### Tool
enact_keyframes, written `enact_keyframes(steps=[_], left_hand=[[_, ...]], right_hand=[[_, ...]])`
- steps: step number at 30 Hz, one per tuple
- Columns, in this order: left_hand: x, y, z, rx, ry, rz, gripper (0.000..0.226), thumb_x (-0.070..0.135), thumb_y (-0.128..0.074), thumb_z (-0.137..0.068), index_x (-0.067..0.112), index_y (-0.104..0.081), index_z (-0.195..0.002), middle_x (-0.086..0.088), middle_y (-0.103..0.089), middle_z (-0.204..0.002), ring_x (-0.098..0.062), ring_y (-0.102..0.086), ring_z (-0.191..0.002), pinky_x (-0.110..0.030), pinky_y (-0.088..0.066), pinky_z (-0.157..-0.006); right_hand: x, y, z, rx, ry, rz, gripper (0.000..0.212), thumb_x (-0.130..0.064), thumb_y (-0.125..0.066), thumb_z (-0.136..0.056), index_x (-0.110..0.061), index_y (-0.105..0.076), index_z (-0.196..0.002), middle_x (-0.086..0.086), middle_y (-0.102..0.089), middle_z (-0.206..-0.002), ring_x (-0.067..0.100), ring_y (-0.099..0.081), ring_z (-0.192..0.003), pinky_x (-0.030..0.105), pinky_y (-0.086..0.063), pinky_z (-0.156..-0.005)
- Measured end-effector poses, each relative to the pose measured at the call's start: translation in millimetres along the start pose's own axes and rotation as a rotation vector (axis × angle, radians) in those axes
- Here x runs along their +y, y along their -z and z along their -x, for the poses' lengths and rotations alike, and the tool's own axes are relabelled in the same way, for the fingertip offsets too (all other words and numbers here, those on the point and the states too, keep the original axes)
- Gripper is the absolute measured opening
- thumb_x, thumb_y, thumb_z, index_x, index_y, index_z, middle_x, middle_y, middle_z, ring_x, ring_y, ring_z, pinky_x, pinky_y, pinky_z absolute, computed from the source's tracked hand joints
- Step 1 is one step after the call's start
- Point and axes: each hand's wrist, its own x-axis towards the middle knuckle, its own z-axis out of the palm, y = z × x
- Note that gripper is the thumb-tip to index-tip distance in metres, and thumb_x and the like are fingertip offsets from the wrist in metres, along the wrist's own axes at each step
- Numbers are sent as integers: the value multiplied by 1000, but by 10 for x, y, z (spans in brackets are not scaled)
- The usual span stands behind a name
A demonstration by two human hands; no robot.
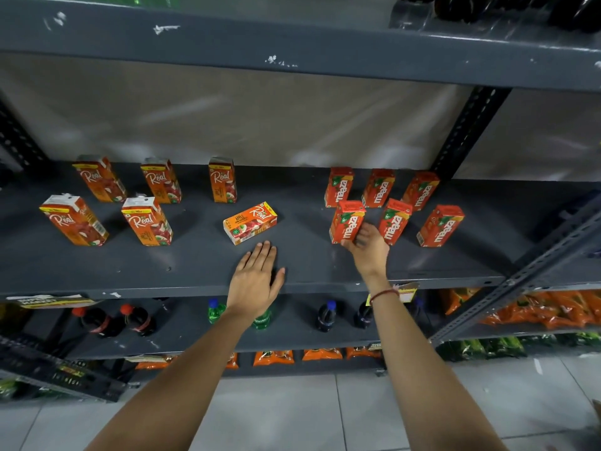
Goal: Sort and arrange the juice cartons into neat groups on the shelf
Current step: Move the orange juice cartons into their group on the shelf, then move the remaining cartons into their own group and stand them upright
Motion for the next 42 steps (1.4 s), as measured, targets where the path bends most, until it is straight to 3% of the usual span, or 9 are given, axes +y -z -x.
enact_keyframes(steps=[2, 4, 9, 13, 17, 25, 33, 38, 42], left_hand=[[-13, -1, -15, -2, -2, 20, 53, 39, -33, -97, 5, -39, -137, -13, -39, -146, -24, -32, -137, -37, -20, -113], [-29, 30, -15, 4, -9, 67, 49, 35, -39, -96, 5, -43, -134, -13, -43, -144, -23, -34, -136, -37, -22, -113], [-279, 197, 80, 102, 13, 113, 34, 23, -50, -93, 5, -57, -122, -14, -60, -126, -26, -53, -121, -40, -41, -99], [-657, 340, 211, 153, 95, 125, 35, 23, -45, -91, 3, -60, -116, -16, -65, -118, -29, -58, -112, -41, -45, -94], [-1001, 429, 249, 107, 169, 90, 37, 21, -48, -94, 2, -53, -125, -19, -56, -130, -30, -48, -124, -43, -37, -104], [-1169, 442, 290, 27, 211, 66, 60, 41, -29, -90, 2, -44, -134, -18, -44, -142, -29, -37, -133, -42, -27, -112], [-1192, 443, 317, 30, 185, 57, 69, 47, -17, -88, 3, -46, -132, -16, -47, -140, -27, -40, -132, -42, -29, -111], [-1188, 445, 317, 28, 187, 55, 66, 45, -20, -89, 2, -49, -129, -17, -50, -137, -28, -43, -130, -42, -32, -109], [-1186, 450, 320, 20, 185, 50, 66, 45, -20, -89, 2, -49, -129, -17, -49, -138, -28, -42, -130, -41, -31, -109]], right_hand=[[-31, -158, 270, 283, 43, -36, 29, 1, -71, -75, 0, -61, -103, 17, -70, -96, 17, -64, -81, 20, -55, -79], [-119, -370, 487, 348, 54, -52, 19, -3, -66, -80, -3, -61, -98, 17, -67, -92, 26, -65, -81, 37, -55, -78], [-501, -988, 649, 48, -61, -14, 23, -17, -68, -82, -2, -63, -99, 17, -67, -98, 31, -65, -90, 34, -51, -81], [-821, -1421, 625, -156, -213, -41, 29, -29, -71, -79, -9, -58, -64, 15, -65, -84, 28, -61, -81, 32, -45, -73], [-1065, -1741, 587, -130, -458, -79, 64, -39, -74, -74, -2, -54, -122, 19, -49, -130, 36, -51, -118, 43, -45, -100], [-1314, -1940, 527, -76, -633, 35, 83, -41, -80, -65, -7, -39, -128, 12, -46, -133, 30, -46, -122, 38, -42, -100], [-1329, -1815, 402, -244, -614, 43, 86, -37, -83, -64, -7, -40, -131, 9, -51, -134, 28, -47, -125, 34, -41, -98], [-1057, -1775, 486, -278, -431, 9, 68, -35, -89, -55, -9, -58, -109, 9, -65, -120, 25, -60, -111, 35, -48, -97], [-941, -1686, 550, -308, -310, -153, 71, -23, -91, -52, -14, -50, -109, 7, -64, -118, 21, -61, -107, 32, -48, -97]])
